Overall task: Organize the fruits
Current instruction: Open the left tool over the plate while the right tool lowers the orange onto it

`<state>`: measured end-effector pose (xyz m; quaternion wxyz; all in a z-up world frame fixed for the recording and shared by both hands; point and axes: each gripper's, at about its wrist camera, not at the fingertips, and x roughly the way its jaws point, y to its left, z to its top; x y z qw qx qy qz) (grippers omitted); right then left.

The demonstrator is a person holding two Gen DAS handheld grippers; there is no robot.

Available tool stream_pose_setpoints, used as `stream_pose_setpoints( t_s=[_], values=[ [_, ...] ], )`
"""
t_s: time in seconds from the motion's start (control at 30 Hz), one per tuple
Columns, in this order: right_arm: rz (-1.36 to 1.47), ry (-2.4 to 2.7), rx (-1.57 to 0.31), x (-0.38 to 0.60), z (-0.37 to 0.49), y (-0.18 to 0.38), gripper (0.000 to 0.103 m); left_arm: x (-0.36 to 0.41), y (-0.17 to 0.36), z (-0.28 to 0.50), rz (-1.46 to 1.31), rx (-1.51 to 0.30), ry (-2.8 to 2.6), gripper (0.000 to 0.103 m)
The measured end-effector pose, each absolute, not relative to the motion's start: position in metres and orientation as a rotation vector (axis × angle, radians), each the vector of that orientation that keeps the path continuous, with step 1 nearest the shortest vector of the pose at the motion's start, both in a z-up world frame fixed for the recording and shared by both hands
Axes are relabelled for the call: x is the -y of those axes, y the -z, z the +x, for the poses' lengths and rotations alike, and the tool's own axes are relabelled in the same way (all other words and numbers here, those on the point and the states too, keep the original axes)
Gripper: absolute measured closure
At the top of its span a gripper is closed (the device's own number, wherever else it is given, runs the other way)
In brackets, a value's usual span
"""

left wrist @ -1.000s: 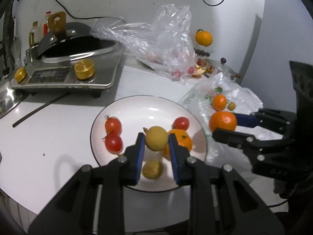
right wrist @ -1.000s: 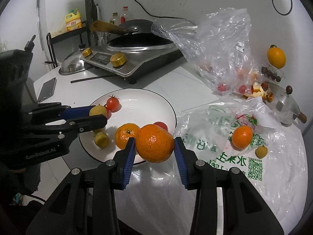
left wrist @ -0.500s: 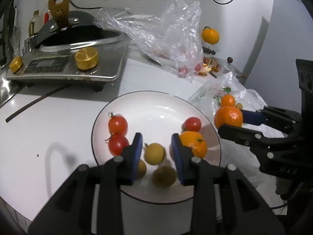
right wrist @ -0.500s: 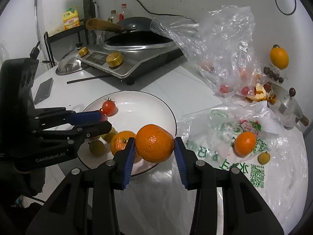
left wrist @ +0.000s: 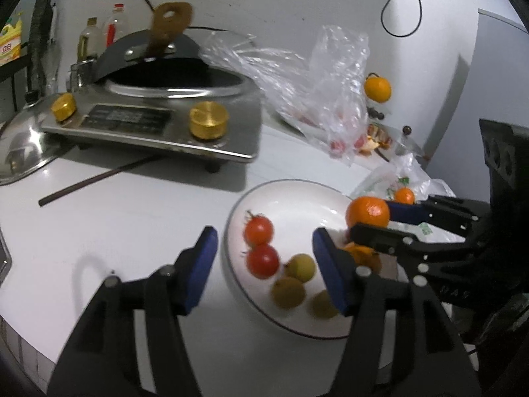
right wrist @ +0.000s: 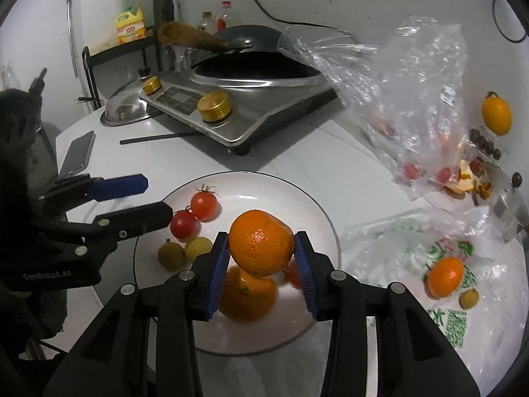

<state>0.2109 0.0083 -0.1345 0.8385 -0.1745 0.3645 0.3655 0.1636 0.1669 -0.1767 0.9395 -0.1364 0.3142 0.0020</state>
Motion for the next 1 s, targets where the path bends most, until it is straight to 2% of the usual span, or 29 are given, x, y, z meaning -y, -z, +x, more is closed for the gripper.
stream_pose_setpoints(
  t_s=[0.9,0.97,1.0],
  values=[
    [-0.401,-0.778,-0.874,-0.060,0.233,0.166,0.060,-0.203,0.200,0.175,-0.313,-0.666,-0.048,0.041],
    [-0.392,-0.771,-0.867,-0.058,0.233,0.164,0.046,-0.202,0.199,0.173,-0.313,-0.662,-0.048,0.041],
    [-0.388,-0.771,-0.864,-0.056,0.232,0.162,0.043,-0.201,0.198,0.172,-0.312,-0.660,-0.048,0.041]
  ],
)
